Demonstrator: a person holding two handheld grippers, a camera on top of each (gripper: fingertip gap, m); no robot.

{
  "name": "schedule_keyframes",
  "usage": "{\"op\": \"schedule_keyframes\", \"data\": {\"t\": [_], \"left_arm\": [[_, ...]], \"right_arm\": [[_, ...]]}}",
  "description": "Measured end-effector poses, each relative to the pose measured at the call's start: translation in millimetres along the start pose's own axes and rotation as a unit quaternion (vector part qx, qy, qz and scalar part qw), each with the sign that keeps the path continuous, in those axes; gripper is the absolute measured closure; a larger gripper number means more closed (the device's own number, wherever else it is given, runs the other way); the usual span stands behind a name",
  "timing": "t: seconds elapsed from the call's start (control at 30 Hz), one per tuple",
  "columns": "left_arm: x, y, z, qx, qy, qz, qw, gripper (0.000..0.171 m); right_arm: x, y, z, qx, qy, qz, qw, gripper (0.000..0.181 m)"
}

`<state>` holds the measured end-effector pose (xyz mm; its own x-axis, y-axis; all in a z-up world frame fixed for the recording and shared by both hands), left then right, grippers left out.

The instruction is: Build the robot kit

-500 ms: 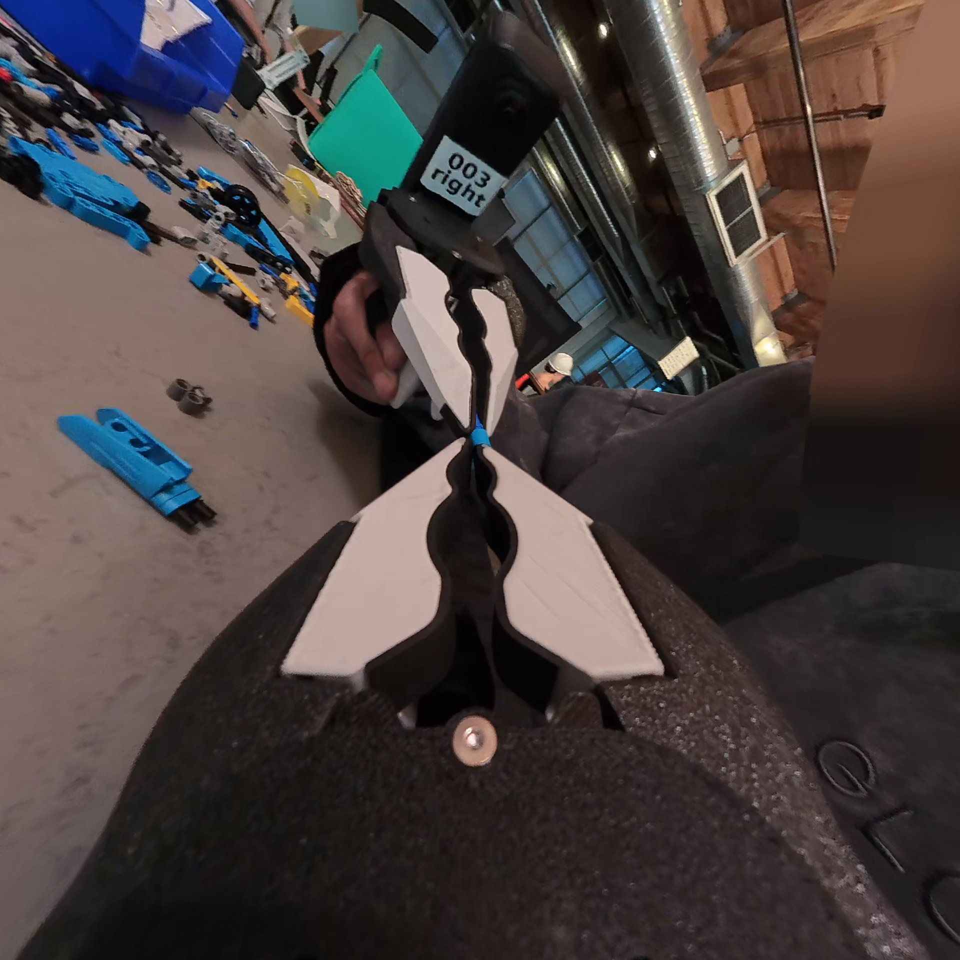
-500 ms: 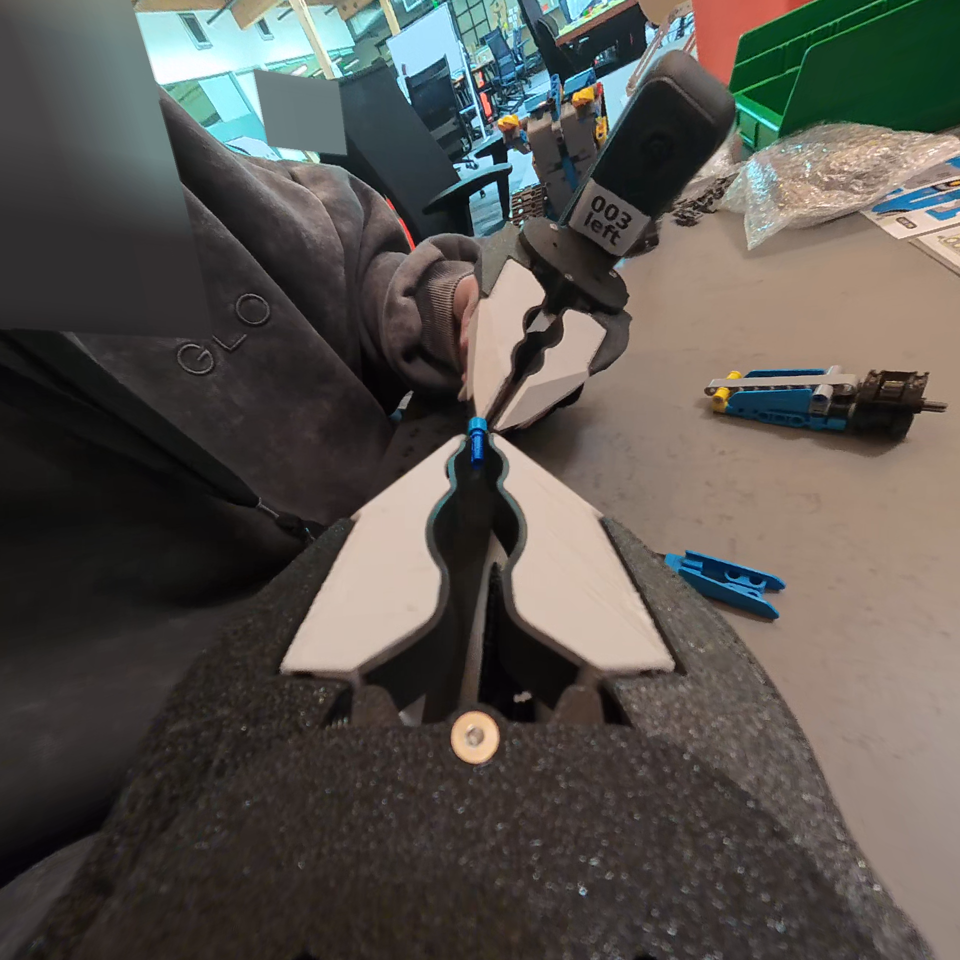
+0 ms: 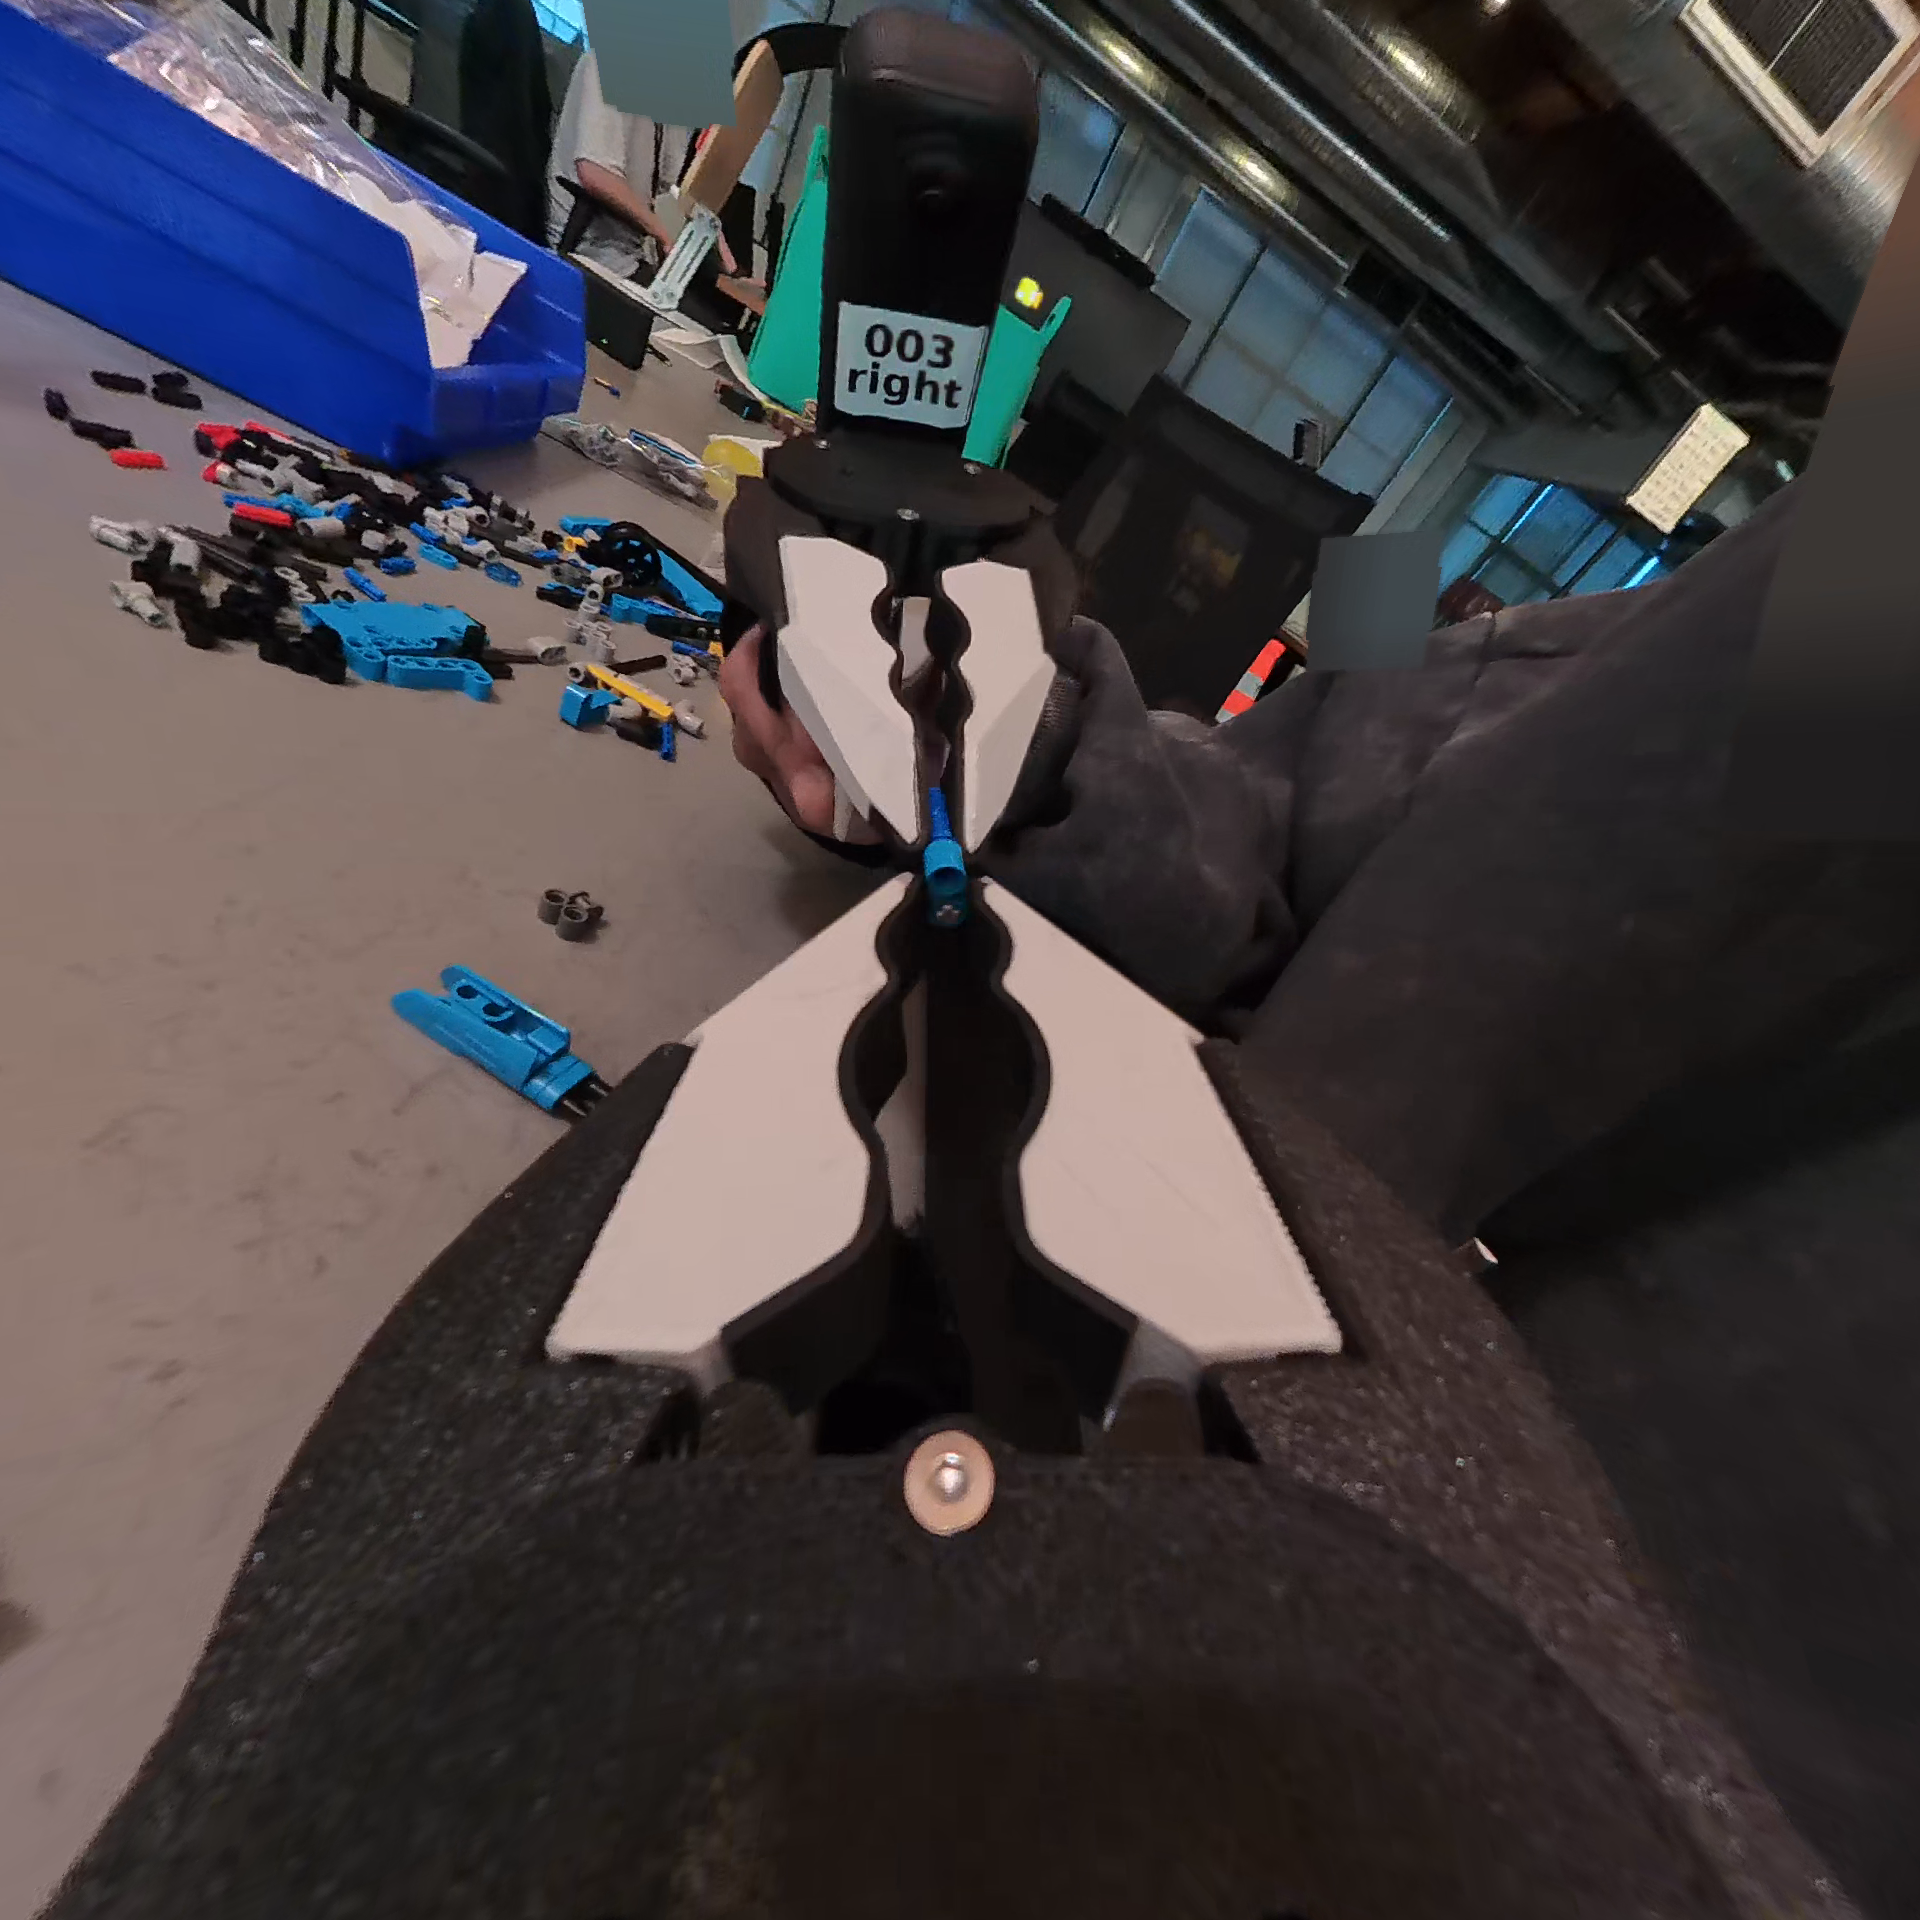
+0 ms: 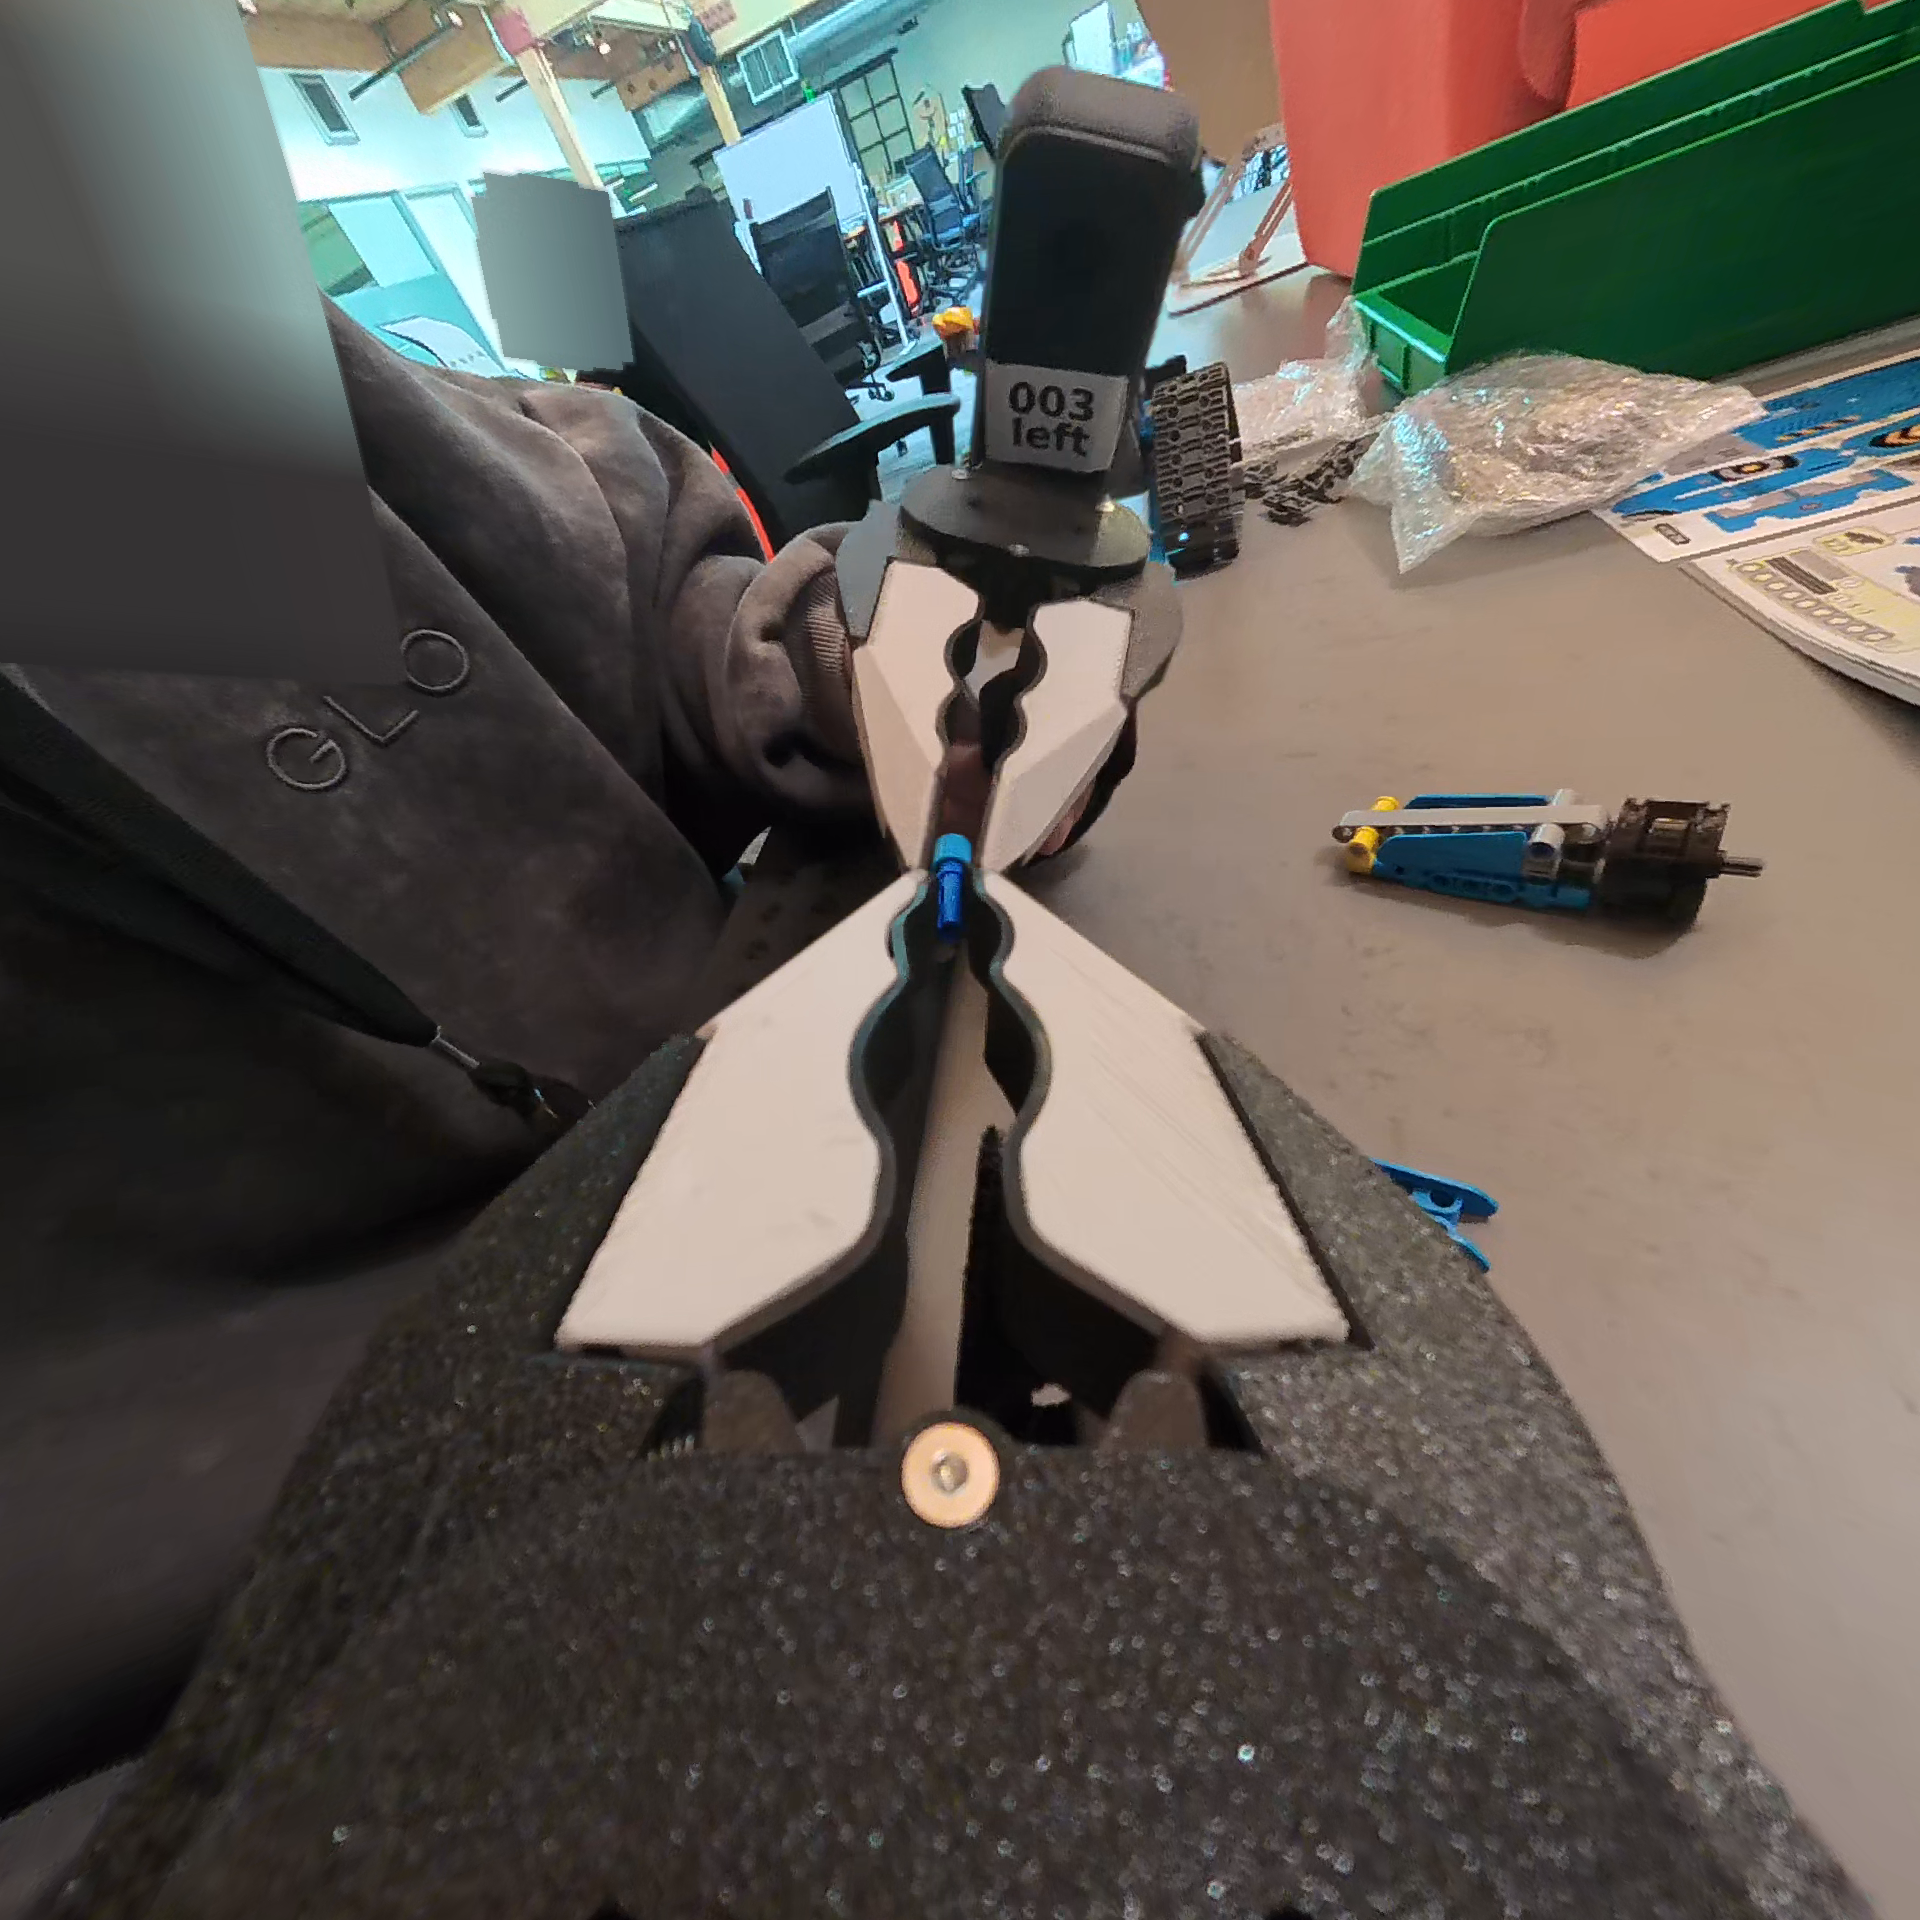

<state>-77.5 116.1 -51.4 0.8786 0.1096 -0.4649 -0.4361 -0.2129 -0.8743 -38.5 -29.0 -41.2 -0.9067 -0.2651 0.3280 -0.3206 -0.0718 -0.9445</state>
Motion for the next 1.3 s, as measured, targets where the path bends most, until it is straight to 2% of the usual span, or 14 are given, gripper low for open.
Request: {"op": "schedule_keyframes", "data": {"t": [0.1,0.17,0.23,0.4,0.47,0.93,1.13,1.2,1.27,1.3], "left_arm": [[0.4,-0.8,1.2,-0.006,-0.006,-0.012,1.0,0.165],[1.9,-2.7,4.0,-0.016,-0.007,-0.004,1.0,0.165],[3.9,-3.5,5.8,-0.02,-0.01,0.002,1.0,0.165],[2.2,-1.2,3.0,-0.009,-0.004,-0.003,1.0,0.165],[2.9,-1.1,3.1,-0.009,-0.006,-0.001,1.0,0.165],[-2.0,2.9,1.0,0.008,-0.026,-0.065,0.998,0.166],[1.4,-0.3,0.5,-0.001,-0.034,-0.051,0.998,0.166],[5.1,-2.1,4.1,-0.003,-0.047,-0.043,0.998,0.165],[10.6,-4.2,10.5,-0.016,-0.063,-0.02,0.998,0.165],[14.0,-5.4,13.7,-0.025,-0.072,-0.007,0.997,0.165]], "right_arm": [[-0.7,-0.3,0.2,-0.007,0.006,0.002,1.0,0.175],[-2.2,-3.8,4.3,-0.019,0.013,0.004,1.0,0.162],[-2.2,-7.4,8.9,-0.037,0.011,-0.004,0.999,0.164],[-2.4,-4.6,5.8,-0.022,0.019,0.012,1.0,0.169],[-2.0,-3.1,5.0,-0.014,0.016,0.012,1.0,0.177],[-0.4,1.1,2.1,0.0,0.009,-0.012,1.0,0.178],[-3.7,-0.8,3.9,-0.013,0.016,-0.015,1.0,0.178],[-7.1,-3.7,6.8,-0.025,0.037,0.001,0.999,0.173],[-12.8,-10.7,16.7,-0.061,0.079,0.007,0.995,0.153],[-17.4,-13.0,23.4,-0.076,0.109,0.004,0.991,0.153]]}}
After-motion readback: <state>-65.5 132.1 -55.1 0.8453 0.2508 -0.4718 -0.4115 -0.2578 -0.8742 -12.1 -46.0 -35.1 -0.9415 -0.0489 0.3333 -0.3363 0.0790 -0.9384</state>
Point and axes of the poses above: each gripper's, where its closed fingertips meet, z back along the fingers, y out of its underside, x = y × z across the jaws, the point moved 8 cm from there along z, back along the fingers, and after that the axes turned 12 degrees about -x, right-handed, at the moved point
